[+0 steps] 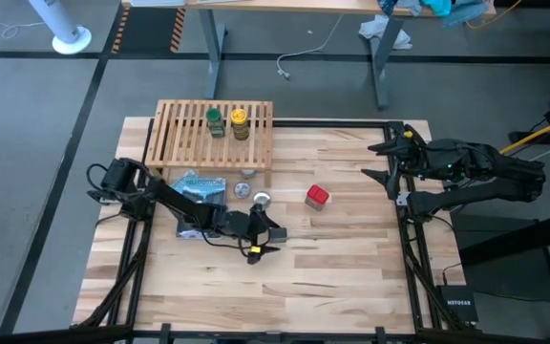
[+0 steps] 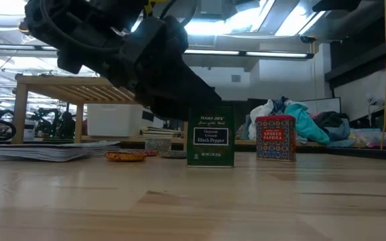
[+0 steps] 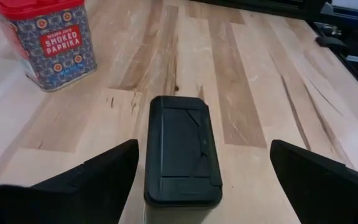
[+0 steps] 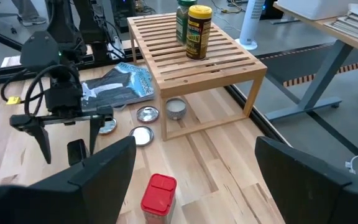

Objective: Shelf spices
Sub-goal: Put the black seasoning can on the shelf

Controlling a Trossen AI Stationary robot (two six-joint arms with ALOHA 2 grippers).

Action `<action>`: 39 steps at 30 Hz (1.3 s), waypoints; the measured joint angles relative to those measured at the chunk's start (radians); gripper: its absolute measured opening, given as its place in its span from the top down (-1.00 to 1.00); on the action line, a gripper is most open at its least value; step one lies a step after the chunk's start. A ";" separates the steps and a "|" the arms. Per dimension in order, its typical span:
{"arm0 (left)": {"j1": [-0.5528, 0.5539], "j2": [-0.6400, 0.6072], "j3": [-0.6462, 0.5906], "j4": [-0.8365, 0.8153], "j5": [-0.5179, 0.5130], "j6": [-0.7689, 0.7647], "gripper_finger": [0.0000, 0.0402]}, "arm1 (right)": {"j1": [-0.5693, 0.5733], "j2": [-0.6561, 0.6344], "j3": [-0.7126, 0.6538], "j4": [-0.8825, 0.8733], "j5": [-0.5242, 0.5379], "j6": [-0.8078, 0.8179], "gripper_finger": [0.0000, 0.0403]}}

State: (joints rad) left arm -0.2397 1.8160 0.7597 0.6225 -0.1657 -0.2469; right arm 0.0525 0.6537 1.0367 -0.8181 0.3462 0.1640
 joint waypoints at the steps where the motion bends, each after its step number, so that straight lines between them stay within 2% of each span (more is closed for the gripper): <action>1: 0.005 0.000 0.000 0.000 0.006 0.000 -0.74 | 0.000 0.000 0.000 0.000 0.000 -0.006 -0.66; 6: 0.021 0.000 0.000 -0.002 0.006 0.014 -0.48 | 0.000 0.000 0.000 0.000 0.000 -0.012 -0.66; 16: 0.019 0.000 0.000 -0.003 0.006 0.027 0.42 | 0.000 0.000 0.000 0.000 0.000 -0.012 -0.66; 23: 0.019 -0.007 0.000 -0.008 0.006 0.035 0.42 | 0.000 0.000 0.000 0.000 0.000 -0.012 -0.66; 28: 0.019 -0.069 -0.001 -0.016 0.001 0.072 0.42 | 0.000 0.000 0.000 -0.001 0.000 -0.012 -0.66; 34: 0.019 -0.257 0.000 -0.107 -0.002 0.141 0.42 | 0.000 0.000 0.000 0.000 0.000 -0.012 -0.66; 39: 0.024 -0.515 0.000 -0.327 -0.069 0.212 0.42 | 0.000 0.000 0.000 0.000 0.000 -0.012 -0.66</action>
State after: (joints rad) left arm -0.2161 1.3013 0.7593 0.2953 -0.2351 -0.0345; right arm 0.0523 0.6540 1.0367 -0.8179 0.3462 0.1516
